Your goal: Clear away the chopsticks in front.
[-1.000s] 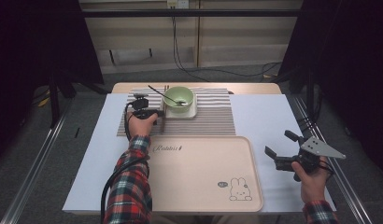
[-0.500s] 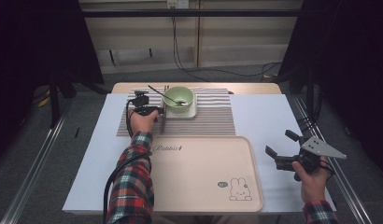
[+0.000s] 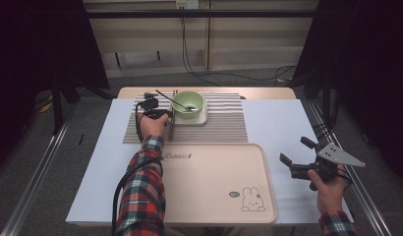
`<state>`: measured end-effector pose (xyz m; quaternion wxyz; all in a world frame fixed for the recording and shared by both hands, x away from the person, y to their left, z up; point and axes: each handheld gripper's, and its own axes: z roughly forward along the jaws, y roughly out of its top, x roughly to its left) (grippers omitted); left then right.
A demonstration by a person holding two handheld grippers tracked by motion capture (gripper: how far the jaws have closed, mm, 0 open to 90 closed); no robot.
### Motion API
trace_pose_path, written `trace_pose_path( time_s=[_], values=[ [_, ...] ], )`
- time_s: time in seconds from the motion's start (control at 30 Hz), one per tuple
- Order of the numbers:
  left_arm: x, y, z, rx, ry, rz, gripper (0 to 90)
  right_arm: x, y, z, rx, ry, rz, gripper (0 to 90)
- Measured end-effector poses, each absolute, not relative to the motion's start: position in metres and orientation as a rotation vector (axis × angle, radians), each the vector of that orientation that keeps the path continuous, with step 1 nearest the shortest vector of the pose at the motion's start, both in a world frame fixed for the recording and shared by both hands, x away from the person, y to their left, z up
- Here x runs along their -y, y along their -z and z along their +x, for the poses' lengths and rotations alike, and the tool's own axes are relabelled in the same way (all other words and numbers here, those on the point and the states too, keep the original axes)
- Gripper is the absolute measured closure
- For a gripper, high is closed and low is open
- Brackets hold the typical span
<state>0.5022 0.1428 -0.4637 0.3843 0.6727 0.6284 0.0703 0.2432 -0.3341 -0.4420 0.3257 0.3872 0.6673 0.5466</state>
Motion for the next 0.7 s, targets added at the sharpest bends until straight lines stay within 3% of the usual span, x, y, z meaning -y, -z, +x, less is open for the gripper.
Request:
trace_pose_path(
  time_s=[0.2,0.43,0.67,0.7],
  values=[
    [-0.143,0.465,0.503,-1.624,-0.179,1.708,67.5,0.334,0.442,0.243,-1.75,-1.429,1.008,1.9],
    [-0.143,0.473,0.504,-1.64,-0.169,1.702,70.3,0.334,0.442,0.243,-1.753,-1.428,1.012,1.9],
    [-0.14,0.476,0.505,-1.672,-0.165,1.697,77.0,0.334,0.442,0.244,-1.755,-1.426,1.016,1.9],
    [-0.141,0.476,0.506,-1.677,-0.18,1.701,83.3,0.334,0.442,0.243,-1.753,-1.424,1.018,1.9]
  ],
)
